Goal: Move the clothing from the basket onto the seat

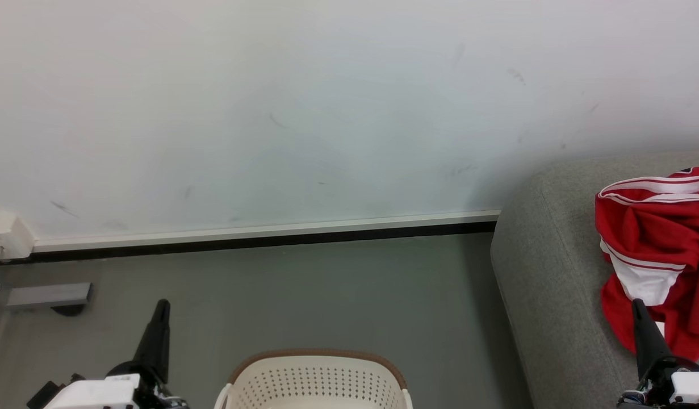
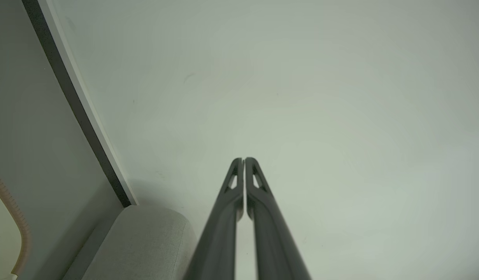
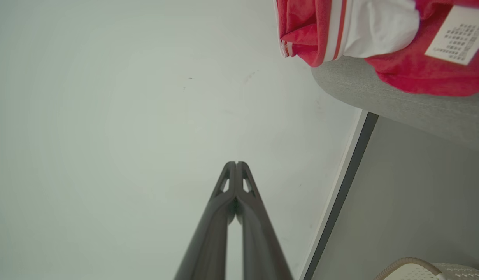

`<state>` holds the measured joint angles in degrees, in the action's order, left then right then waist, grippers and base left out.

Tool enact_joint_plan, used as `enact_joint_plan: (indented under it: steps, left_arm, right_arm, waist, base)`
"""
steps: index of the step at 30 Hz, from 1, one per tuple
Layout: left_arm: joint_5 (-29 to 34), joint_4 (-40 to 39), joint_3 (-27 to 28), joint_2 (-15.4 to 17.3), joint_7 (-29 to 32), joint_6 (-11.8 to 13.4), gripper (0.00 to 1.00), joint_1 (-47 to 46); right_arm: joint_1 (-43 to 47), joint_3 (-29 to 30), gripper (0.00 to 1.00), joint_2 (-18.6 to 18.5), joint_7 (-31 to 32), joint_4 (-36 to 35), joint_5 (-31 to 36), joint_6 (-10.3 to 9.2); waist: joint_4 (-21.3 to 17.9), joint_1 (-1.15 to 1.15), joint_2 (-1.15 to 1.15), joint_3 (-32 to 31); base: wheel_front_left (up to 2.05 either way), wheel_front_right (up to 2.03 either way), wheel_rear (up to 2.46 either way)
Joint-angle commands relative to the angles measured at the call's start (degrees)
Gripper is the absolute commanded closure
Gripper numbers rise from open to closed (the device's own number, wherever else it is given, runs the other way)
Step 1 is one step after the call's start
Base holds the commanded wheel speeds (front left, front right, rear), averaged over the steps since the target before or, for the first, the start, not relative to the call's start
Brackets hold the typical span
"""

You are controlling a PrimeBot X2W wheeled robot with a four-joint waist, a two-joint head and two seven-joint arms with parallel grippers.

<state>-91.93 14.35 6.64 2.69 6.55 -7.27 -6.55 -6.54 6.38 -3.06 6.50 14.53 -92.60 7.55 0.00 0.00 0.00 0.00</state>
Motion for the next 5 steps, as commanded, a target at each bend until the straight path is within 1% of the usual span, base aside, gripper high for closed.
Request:
enact_joint_plan:
  steps: [1, 5]
  left_arm:
    - [-0.73, -0.11, 0.01, 0.37, 0.3, -0.27, 1.0, -0.33]
    - [-0.73, -0.12, 0.01, 0.37, 0.3, -0.27, 1.0, -0.33]
  right_arm:
    - [-0.3, 0.27, 1.0, 0.08, 0.06, -0.26, 0.17, -0.12]
    - [-0.3, 0.27, 1.0, 0.08, 0.07, -0.26, 0.18, -0.12]
  waist:
    - [0.0, 0.0, 0.0, 0.0]
    - [0.0, 0.0, 0.0, 0.0]
  base:
    - [0.0, 0.0, 0.0]
    - [0.0, 0.0, 0.0]
